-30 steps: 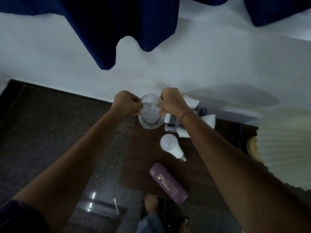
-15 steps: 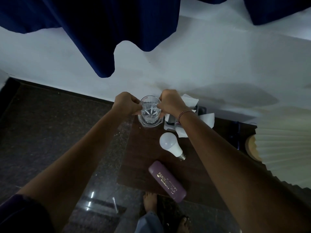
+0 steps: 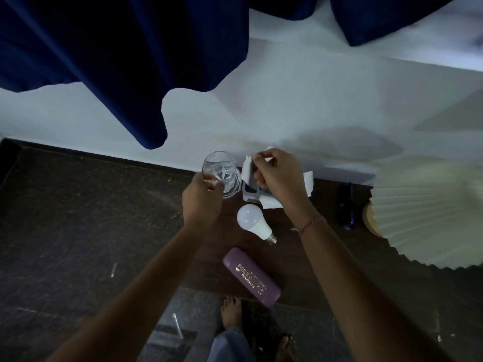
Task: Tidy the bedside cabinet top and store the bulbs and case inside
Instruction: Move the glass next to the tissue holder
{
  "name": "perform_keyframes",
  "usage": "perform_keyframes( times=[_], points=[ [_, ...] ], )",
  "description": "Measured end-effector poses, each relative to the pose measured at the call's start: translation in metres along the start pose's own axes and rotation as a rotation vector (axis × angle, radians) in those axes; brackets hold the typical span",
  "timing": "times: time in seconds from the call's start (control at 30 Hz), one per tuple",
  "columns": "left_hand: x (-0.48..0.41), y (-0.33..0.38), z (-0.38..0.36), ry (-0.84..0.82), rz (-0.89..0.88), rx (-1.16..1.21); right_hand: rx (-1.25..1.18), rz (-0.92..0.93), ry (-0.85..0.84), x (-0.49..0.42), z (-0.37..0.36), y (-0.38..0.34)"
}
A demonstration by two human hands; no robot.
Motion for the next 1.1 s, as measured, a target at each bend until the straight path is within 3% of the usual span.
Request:
perform_keyframes(
  times=[0.27,0.47,0.7,0.83,1.1],
  points=[
    [0.071,-0.052,-0.057,-0.205,0.039,0.089,-0.181,-0.218,0.137,0.073,0.012,0.075],
    [0.124,-0.092,-0.079,-0.266,0.052,0.169,-0.272,-0.362,0.211,0.136,0.027,0.117],
    [0.189,-0.151,-0.108,-0.262,0.089,0.206,-0.204,-0.450,0.249,0.216,0.066,0.165],
    [0.210,-0.172,-0.123,-0.286,0.101,0.101,-0.189,-0.473,0.237,0.247,0.077,0.193],
    [0.212,-0.217,-0.150,-0.252,0.302,0.243,-0.231,-0.566,0.280,0.279,0.053,0.254]
  ],
)
Point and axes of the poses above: each hand's wrist, its own x-axis away from the middle knuckle, its own z-axis out of the back of the hand, y = z × x, the point moved 4 cm from there along -x, towards the middle knuckle, and after that the axes turned 9 degrees about z, right-handed, at the moved point
